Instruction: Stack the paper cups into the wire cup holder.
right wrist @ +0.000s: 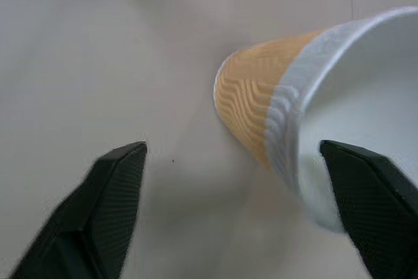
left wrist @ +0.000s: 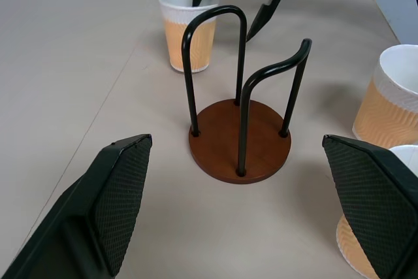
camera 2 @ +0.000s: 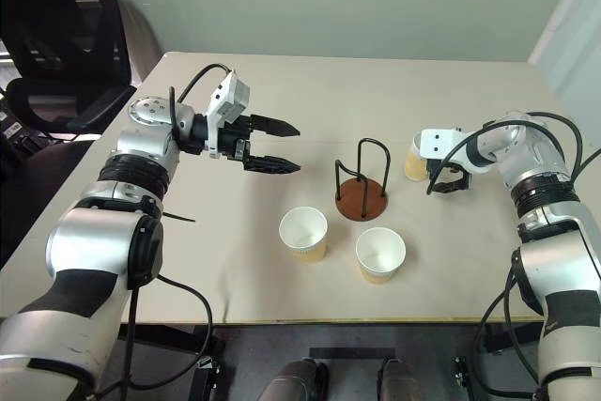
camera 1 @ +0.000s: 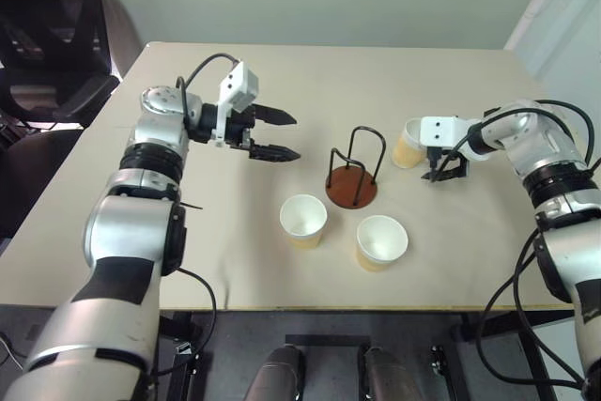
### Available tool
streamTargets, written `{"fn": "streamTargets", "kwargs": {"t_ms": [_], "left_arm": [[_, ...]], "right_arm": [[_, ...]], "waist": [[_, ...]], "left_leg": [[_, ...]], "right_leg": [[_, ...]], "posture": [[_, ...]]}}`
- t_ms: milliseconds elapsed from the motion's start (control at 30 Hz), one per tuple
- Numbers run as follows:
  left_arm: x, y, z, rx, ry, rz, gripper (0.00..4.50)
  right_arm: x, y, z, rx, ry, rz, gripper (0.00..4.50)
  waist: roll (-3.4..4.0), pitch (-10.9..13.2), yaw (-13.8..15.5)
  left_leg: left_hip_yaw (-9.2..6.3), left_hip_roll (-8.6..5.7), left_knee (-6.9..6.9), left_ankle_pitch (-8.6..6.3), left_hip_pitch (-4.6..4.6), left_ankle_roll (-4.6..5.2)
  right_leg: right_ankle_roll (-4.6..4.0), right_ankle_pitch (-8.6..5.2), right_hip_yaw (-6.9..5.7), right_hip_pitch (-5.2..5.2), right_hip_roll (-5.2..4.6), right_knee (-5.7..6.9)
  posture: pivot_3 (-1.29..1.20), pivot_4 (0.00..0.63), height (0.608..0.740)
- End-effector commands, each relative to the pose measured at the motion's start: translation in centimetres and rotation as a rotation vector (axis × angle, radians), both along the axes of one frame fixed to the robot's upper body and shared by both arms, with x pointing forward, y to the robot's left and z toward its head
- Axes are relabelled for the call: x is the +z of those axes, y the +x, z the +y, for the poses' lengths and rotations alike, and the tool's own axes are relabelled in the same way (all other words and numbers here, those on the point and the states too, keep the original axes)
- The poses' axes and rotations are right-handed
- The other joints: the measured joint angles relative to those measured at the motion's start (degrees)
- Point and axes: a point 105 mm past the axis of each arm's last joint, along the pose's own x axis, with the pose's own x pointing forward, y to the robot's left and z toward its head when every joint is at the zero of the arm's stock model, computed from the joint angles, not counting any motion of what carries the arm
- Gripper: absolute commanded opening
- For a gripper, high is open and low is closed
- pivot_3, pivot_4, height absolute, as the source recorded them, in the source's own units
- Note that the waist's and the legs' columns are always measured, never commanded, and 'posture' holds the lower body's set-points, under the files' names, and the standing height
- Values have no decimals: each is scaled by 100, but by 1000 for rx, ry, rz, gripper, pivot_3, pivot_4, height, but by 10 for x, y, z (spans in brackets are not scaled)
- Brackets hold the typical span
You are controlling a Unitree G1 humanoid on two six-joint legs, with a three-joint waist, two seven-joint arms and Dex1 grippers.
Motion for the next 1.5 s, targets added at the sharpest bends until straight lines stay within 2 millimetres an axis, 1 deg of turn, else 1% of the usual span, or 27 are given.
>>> {"fn": "streamTargets", "kwargs": {"t_ms": [33,100,133,300,400,467,600,667,767,833,933,1000,1067,1133,1267,1500], "left_arm": [[10,-4,0,-41,1,-37,4500],[9,-4,0,-43,4,-37,4500],[8,-4,-1,-44,6,-37,4500],[7,-5,-1,-46,12,-39,4500],[6,-4,-1,-46,15,-38,4500],[5,-4,0,-45,18,-36,4500],[2,-5,1,-42,24,-31,4500],[1,-5,2,-41,27,-30,4500],[0,-5,1,-42,26,-28,4500],[0,-4,0,-46,24,-26,4500],[-1,-4,-4,-54,25,-23,4500],[-2,-4,-6,-59,26,-22,4500],[-2,-4,-7,-62,27,-21,4500],[-3,-5,-8,-66,31,-20,4500],[-3,-5,-8,-71,44,-28,4500],[4,-5,0,-53,62,-39,4500]], "right_arm": [[19,4,7,30,-12,-60,2883],[19,4,9,36,-4,-54,2174],[20,3,9,38,-1,-52,1749],[25,-3,6,54,14,-41,17],[31,-11,6,74,32,-31,17],[38,-19,8,92,54,-24,17],[64,-43,14,112,120,-20,17],[73,-55,17,116,147,-7,17],[92,-73,25,137,187,2,17],[104,-82,32,158,209,2,17],[126,-93,49,202,248,-14,17],[135,-99,62,237,273,-13,17],[142,-105,76,276,294,-8,17],[145,-108,88,306,303,-3,17],[145,-111,103,351,305,16,17],[134,-106,110,377,279,41,17]], "waist": [[0,0,-1],[0,0,3],[0,0,6],[0,0,11],[0,0,19],[0,0,19],[0,0,13],[0,0,10],[-1,0,7],[-1,0,5],[0,0,-2],[0,0,-3],[0,0,-6],[-1,0,-11],[0,0,3],[0,0,2]], "left_leg": [[0,0,-1,0,0,-1],[-1,0,-4,-1,0,-1],[-3,0,-4,-1,0,-2],[-1,-2,-6,-3,-1,-5],[-1,0,-8,-3,-2,-7],[-2,-1,-10,-3,-2,-9],[2,1,-11,-2,-2,-13],[5,1,-12,0,-3,-15],[3,2,-11,1,-1,-16],[2,2,-9,1,0,-17],[4,0,-8,2,1,-18],[2,0,-9,4,0,-17],[-2,2,-9,5,1,-16],[-1,2,-9,5,3,-17],[-8,2,-6,9,0,-22],[-13,2,2,17,-7,-27]], "right_leg": [[-1,0,-1,0,0,0],[-2,1,-1,-1,0,0],[-3,2,-2,-1,-1,-1],[-5,3,-2,-1,-2,-3],[-6,2,-4,-1,-3,-5],[-8,2,-5,0,-2,-8],[-10,0,-5,-1,-3,-8],[-11,-1,-5,-2,-2,-7],[-13,-2,-5,-1,-1,-6],[-14,-2,-4,-1,-1,-4],[-14,-2,0,-4,0,1],[-16,-1,1,-8,-1,5],[-35,-11,-1,-9,2,5],[-59,-24,-1,-9,8,6],[-61,-25,-3,-12,6,9],[-64,-27,-4,-17,7,7]], "posture": [[0,150,740],[0,150,740],[0,150,740],[0,150,740],[0,150,740],[0,150,740],[0,150,740],[0,150,740],[0,150,740],[0,150,740],[0,150,740],[0,150,740],[0,150,740],[0,150,740],[0,150,740],[0,150,740]]}}
